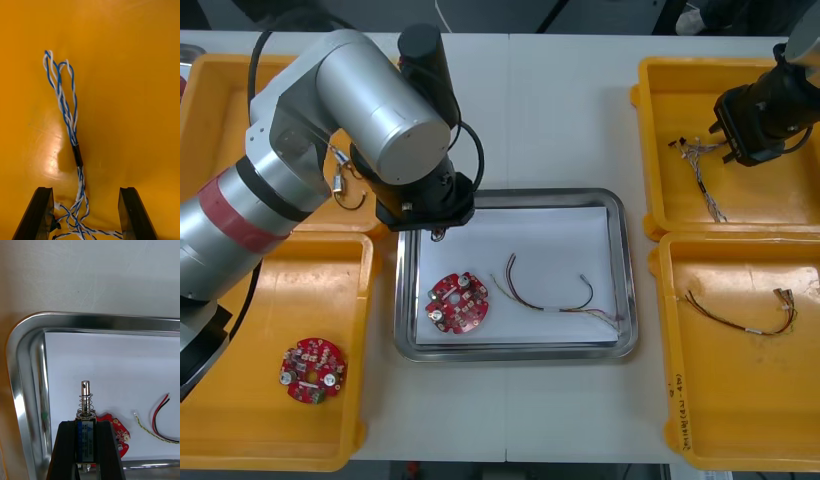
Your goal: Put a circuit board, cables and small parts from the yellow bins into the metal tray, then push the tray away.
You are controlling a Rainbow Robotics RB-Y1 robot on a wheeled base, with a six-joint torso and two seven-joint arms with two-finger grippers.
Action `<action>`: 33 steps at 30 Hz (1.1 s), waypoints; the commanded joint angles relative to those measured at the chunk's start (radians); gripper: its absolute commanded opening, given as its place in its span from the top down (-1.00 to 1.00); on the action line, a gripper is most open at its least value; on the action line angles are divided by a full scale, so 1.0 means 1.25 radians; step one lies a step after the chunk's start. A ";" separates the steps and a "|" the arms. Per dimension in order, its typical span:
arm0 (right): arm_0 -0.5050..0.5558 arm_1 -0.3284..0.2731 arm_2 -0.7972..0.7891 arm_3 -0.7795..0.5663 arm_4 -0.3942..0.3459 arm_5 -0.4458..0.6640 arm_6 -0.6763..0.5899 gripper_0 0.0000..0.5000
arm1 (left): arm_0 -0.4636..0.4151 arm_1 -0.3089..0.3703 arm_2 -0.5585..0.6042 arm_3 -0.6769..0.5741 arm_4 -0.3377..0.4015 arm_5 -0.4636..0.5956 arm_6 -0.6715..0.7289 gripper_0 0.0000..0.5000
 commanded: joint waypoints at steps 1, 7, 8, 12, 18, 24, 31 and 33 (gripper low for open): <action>-0.030 0.017 -0.006 -0.007 0.013 -0.019 -0.060 -1.00 | 0.032 -0.012 -0.023 -0.031 -0.031 -0.041 -0.021 1.00; -0.012 0.023 -0.006 -0.006 0.013 -0.031 -0.064 -1.00 | 0.053 -0.005 -0.049 -0.029 -0.050 -0.088 -0.028 1.00; -0.009 0.023 -0.006 -0.006 0.013 -0.031 -0.064 -1.00 | 0.055 -0.005 -0.052 -0.029 -0.053 -0.095 -0.029 1.00; 0.002 0.026 -0.003 -0.006 0.012 -0.031 -0.064 -1.00 | 0.062 -0.002 -0.067 -0.022 -0.063 -0.120 -0.031 0.99; 0.018 0.022 0.001 -0.007 0.023 -0.032 -0.056 -1.00 | 0.064 -0.001 -0.094 -0.001 -0.076 -0.152 -0.030 0.99; 0.029 0.013 0.005 -0.007 0.038 -0.038 -0.044 -1.00 | 0.064 -0.001 -0.104 0.010 -0.081 -0.163 -0.031 0.99; 0.053 0.013 0.008 -0.007 0.008 -0.052 -0.041 -1.00 | 0.067 0.002 -0.104 0.018 -0.082 -0.173 -0.041 0.99; 0.059 0.013 0.009 -0.007 -0.004 -0.053 -0.038 -1.00 | 0.071 0.005 -0.104 0.018 -0.084 -0.179 -0.045 0.98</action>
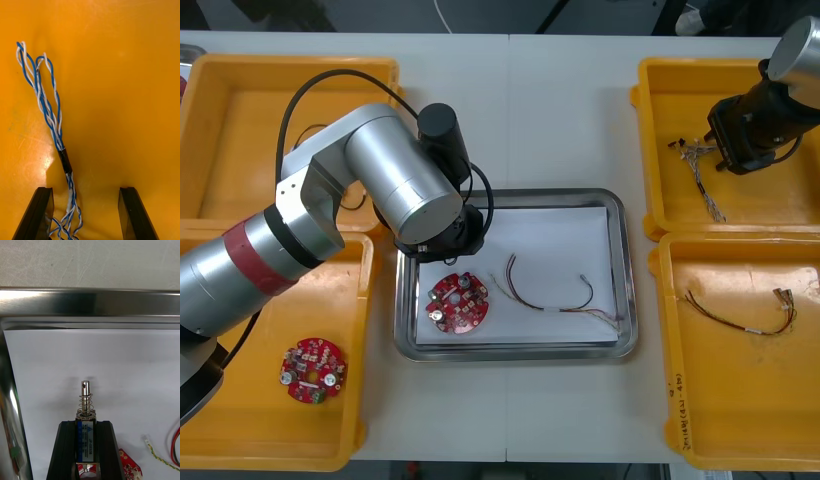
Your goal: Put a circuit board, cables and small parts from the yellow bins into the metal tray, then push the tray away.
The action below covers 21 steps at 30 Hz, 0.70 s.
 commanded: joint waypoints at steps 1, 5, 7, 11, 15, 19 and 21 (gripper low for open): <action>0.044 -0.005 0.010 -0.010 -0.029 -0.014 0.011 -1.00 | 0.014 0.007 -0.009 -0.004 -0.009 -0.024 -0.048 0.92; 0.053 -0.004 0.014 -0.010 -0.029 -0.016 0.014 -1.00 | 0.023 0.015 -0.009 -0.004 -0.009 -0.040 -0.053 -0.37; 0.057 -0.003 0.016 -0.010 -0.029 -0.017 0.014 -1.00 | 0.024 0.017 -0.009 -0.004 -0.008 -0.040 -0.056 -0.73; 0.058 -0.003 0.020 -0.010 -0.029 -0.019 0.014 -1.00 | 0.023 0.026 -0.006 -0.016 -0.010 -0.029 -0.058 -1.00; 0.058 -0.003 0.024 -0.010 -0.029 -0.019 0.013 -1.00 | 0.023 0.027 0.011 -0.027 -0.004 -0.012 -0.063 -1.00; 0.063 -0.002 0.027 -0.010 -0.032 -0.012 0.014 -1.00 | 0.023 0.029 0.034 -0.049 0.005 0.020 -0.067 -1.00; 0.063 0.000 0.032 -0.009 -0.032 -0.003 0.014 -1.00 | 0.021 0.031 0.053 -0.064 0.006 0.045 -0.070 -1.00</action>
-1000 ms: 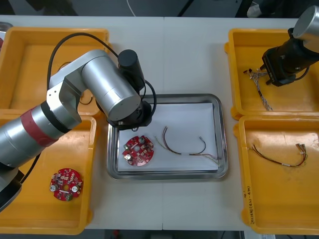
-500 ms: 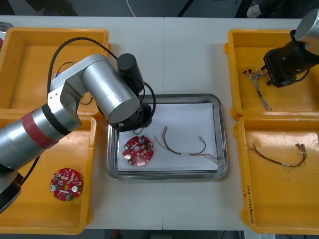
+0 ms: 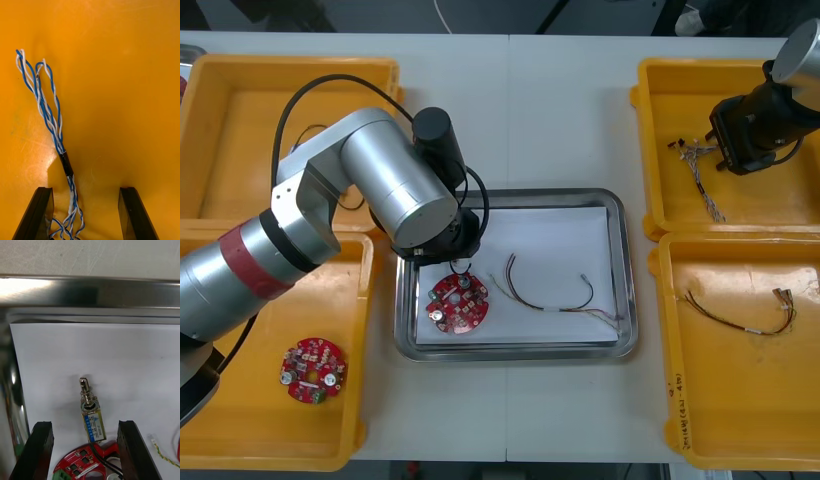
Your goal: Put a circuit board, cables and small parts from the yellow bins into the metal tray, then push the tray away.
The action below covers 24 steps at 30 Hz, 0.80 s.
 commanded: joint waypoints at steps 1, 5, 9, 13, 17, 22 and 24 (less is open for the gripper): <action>0.048 0.004 0.027 0.006 -0.007 0.007 0.014 -1.00 | 0.007 0.024 0.055 -0.060 0.006 0.049 -0.070 -1.00; 0.048 0.004 0.037 0.006 0.002 0.024 0.016 -1.00 | 0.009 0.025 0.105 -0.102 0.018 0.100 -0.081 -1.00; 0.048 0.004 0.067 0.008 0.013 0.035 0.023 -1.00 | 0.007 0.033 0.159 -0.142 0.040 0.145 -0.093 -1.00; 0.048 0.005 0.087 0.006 0.017 0.042 0.029 -1.00 | 0.007 0.050 0.219 -0.174 0.078 0.180 -0.108 -1.00; 0.049 0.004 0.089 0.008 0.022 0.056 0.037 -1.00 | 0.007 0.076 0.299 -0.202 0.131 0.232 -0.141 -1.00; 0.048 0.004 0.089 0.006 0.029 0.061 0.048 -1.00 | 0.007 0.112 0.412 -0.206 0.199 0.299 -0.260 -1.00; 0.049 0.005 0.089 0.008 0.029 0.061 0.051 -1.00 | 0.007 0.132 0.461 -0.194 0.228 0.299 -0.317 -1.00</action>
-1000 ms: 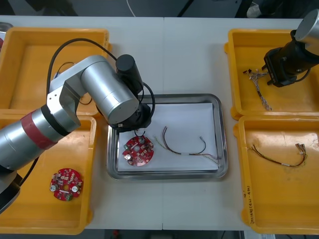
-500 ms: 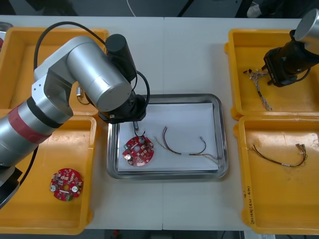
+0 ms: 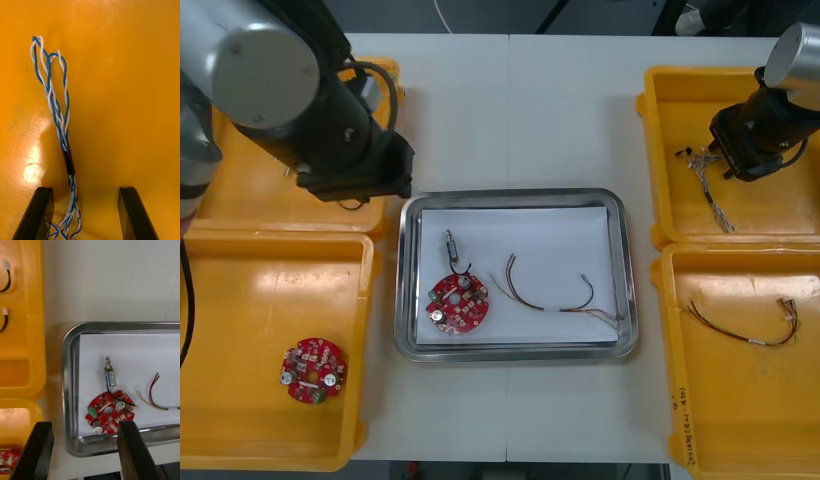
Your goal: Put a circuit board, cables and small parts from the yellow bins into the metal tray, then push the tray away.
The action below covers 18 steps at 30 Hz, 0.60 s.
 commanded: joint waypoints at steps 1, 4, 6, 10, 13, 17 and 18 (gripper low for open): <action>0.049 0.004 0.014 0.016 0.014 0.011 0.038 -1.00 | 0.007 0.064 0.110 -0.009 0.056 0.014 -0.171 -1.00; 0.048 0.004 0.014 0.016 0.011 0.011 0.037 -0.59 | 0.007 0.083 0.154 0.018 0.074 0.014 -0.235 -1.00; 0.048 0.004 0.012 0.016 0.010 0.007 0.034 1.00 | 0.007 0.101 0.168 0.041 0.078 0.014 -0.269 -1.00; 0.048 0.004 -0.005 0.016 0.010 0.005 0.037 1.00 | 0.007 0.121 0.178 0.086 0.074 0.014 -0.328 -1.00; 0.048 0.004 -0.017 0.015 0.011 0.004 0.038 1.00 | 0.006 0.129 0.189 0.128 0.067 0.014 -0.384 -1.00; 0.048 0.001 -0.019 -0.004 0.013 0.006 0.039 1.00 | -0.017 0.142 0.192 0.203 0.054 0.014 -0.462 -1.00; 0.048 0.001 -0.019 -0.009 0.013 0.010 0.040 1.00 | -0.019 0.142 0.193 0.215 0.053 0.014 -0.473 -1.00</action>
